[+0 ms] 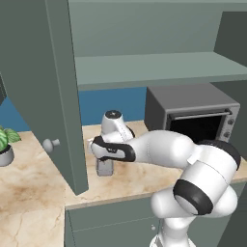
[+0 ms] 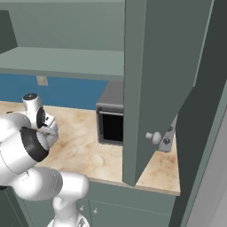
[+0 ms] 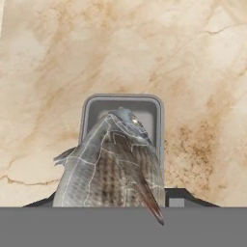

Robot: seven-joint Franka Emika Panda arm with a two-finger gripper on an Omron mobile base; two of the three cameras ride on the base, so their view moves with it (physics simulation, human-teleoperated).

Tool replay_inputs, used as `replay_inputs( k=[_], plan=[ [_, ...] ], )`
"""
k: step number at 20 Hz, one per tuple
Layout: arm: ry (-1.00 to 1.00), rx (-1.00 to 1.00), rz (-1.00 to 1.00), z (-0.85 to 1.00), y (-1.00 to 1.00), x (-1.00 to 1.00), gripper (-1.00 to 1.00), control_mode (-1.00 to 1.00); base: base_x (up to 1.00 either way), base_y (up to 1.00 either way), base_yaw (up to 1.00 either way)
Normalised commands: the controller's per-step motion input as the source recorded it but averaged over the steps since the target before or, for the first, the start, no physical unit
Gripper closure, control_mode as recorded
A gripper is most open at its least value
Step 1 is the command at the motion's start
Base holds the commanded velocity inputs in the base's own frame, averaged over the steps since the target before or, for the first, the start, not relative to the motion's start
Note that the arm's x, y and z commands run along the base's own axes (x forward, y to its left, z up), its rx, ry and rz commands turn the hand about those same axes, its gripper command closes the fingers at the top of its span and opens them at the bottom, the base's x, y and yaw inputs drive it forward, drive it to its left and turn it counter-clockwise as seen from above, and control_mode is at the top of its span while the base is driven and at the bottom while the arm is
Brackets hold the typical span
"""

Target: Retrieve the tupperware from the cabinet, then place the raw meat into the tupperware to avoid contamination.

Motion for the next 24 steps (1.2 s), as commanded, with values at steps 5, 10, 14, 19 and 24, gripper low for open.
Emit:
replay_inputs(
  k=[5, 10, 14, 19, 24],
  plan=[
    [0.0, 0.0, 0.0, -0.16, 0.0, 0.09, 1.0, -1.0, 0.0, 0.0, 0.0],
    [0.0, -0.04, 0.0, -0.22, 0.0, 0.07, 1.0, -1.0, 0.0, 0.0, 0.0],
    [0.0, -0.01, 0.0, -0.18, 0.0, 0.04, 1.0, -1.0, 0.0, 0.0, 0.0],
    [0.0, -0.02, 0.0, -0.21, 0.0, 0.0, 1.0, -1.0, 0.0, 0.0, 0.0],
    [0.01, 0.0, 0.0, -0.14, 0.02, 0.0, 1.0, -1.0, 0.0, 0.0, 0.0]
  ],
)
